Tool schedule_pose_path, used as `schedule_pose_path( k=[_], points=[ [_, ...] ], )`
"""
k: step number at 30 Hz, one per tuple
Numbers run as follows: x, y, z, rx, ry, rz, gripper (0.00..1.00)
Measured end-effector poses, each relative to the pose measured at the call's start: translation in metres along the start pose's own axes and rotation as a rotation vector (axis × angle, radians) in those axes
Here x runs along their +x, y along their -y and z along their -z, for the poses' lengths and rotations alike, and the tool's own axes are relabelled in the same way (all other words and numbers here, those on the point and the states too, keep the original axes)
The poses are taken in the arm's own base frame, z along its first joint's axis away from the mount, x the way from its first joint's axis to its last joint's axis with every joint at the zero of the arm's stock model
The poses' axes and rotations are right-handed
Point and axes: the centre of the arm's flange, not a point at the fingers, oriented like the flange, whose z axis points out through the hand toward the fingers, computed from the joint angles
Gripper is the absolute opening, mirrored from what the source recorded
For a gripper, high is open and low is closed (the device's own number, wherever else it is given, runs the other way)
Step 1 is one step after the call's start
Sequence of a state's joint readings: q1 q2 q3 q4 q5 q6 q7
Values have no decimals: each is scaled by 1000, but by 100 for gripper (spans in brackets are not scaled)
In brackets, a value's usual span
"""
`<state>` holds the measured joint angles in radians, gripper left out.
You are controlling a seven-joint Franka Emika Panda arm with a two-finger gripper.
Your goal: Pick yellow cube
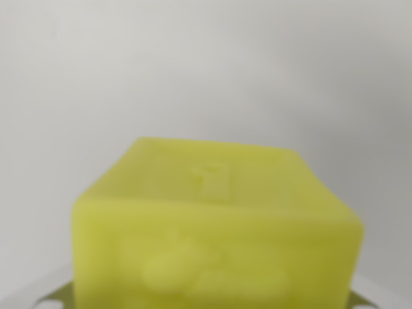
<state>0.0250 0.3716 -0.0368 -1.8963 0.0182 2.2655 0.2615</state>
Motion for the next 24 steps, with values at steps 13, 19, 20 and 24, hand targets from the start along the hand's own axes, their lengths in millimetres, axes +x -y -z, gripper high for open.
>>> schedule_pose_path(
  k=[13, 19, 20, 24],
  points=[
    [0, 0, 32, 0, 0, 0, 0],
    [0, 0, 47, 0, 0, 0, 0],
    [0, 0, 50, 0, 1, 0, 0],
    [0, 0, 55, 0, 0, 0, 0]
  ],
)
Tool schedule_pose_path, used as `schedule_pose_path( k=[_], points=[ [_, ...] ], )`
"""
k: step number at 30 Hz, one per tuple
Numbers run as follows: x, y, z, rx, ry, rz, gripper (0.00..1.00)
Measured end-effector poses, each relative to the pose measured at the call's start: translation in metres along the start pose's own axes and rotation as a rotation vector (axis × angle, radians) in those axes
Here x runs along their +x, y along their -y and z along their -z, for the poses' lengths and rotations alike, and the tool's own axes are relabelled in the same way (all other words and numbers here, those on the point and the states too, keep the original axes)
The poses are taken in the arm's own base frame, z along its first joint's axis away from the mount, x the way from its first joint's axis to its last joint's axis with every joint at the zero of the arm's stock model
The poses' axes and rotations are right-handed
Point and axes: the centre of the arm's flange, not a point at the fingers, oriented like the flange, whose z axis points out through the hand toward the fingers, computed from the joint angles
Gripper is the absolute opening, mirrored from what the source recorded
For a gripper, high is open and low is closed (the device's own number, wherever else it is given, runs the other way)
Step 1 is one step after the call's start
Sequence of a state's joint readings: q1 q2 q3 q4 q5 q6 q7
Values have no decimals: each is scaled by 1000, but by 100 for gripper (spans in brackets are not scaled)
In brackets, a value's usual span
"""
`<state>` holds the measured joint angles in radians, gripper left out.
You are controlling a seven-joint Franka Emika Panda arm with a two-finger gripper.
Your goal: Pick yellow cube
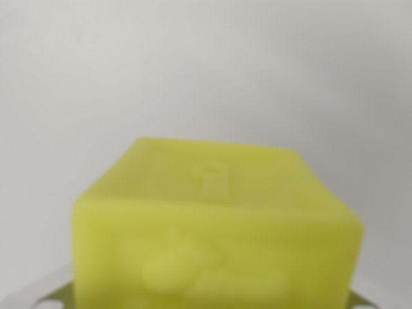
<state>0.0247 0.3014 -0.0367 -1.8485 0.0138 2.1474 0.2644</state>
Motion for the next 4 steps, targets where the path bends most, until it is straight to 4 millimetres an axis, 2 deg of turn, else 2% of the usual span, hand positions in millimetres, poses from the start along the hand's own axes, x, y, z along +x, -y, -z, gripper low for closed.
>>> schedule_pose_path(
  k=[4],
  points=[
    [0, 0, 0, 0, 0, 0, 0]
  ],
)
